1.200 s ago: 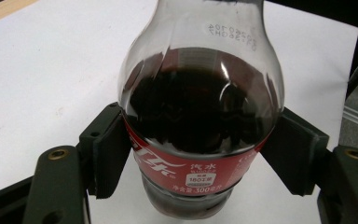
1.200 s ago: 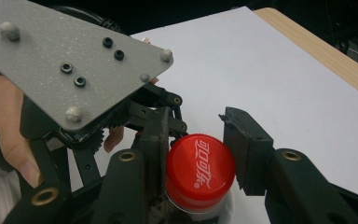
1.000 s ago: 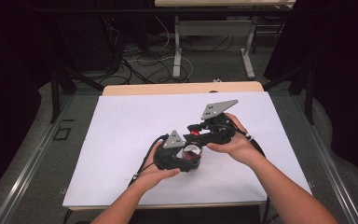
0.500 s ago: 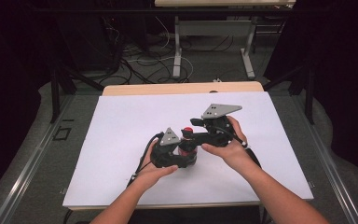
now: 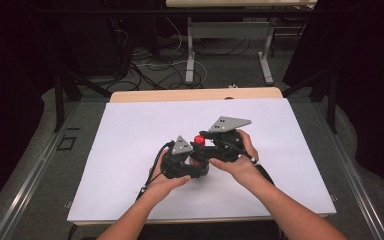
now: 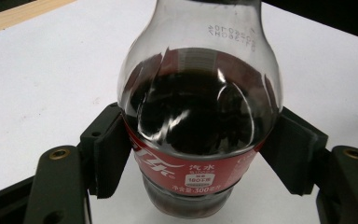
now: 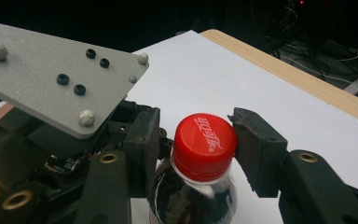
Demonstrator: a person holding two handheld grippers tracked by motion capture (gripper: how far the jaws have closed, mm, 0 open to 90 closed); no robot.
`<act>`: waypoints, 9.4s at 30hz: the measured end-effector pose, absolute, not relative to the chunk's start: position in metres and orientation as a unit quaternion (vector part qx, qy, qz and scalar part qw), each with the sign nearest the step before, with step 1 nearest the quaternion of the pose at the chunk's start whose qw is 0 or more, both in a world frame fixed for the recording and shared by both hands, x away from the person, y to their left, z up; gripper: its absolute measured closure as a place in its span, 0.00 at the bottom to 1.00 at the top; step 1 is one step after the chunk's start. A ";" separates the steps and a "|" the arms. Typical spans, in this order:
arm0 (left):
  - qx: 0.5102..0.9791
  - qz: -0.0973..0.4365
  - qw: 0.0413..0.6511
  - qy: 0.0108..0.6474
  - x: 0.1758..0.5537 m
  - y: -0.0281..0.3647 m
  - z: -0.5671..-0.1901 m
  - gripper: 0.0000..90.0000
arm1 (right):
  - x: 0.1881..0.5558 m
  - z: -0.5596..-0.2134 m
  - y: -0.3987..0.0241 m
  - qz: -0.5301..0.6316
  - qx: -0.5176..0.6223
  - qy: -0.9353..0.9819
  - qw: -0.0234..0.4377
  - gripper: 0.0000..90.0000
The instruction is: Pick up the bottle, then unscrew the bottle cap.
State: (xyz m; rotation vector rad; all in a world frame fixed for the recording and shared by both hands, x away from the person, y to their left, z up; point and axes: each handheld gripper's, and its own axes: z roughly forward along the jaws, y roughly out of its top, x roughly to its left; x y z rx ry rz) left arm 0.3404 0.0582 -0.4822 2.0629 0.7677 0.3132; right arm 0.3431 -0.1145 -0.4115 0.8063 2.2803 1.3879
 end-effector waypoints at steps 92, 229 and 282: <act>0.843 0.118 0.435 0.292 0.337 0.057 -0.481 0.34 | 0.348 -0.402 -0.119 0.484 0.224 0.834 0.140 0.55; 0.849 0.111 0.435 0.280 0.335 0.057 -0.479 0.34 | 0.365 -0.397 -0.117 0.459 0.153 0.870 0.099 0.56; 0.853 0.102 0.437 0.268 0.333 0.055 -0.478 0.34 | 0.370 -0.398 -0.121 0.457 0.138 0.876 0.074 0.68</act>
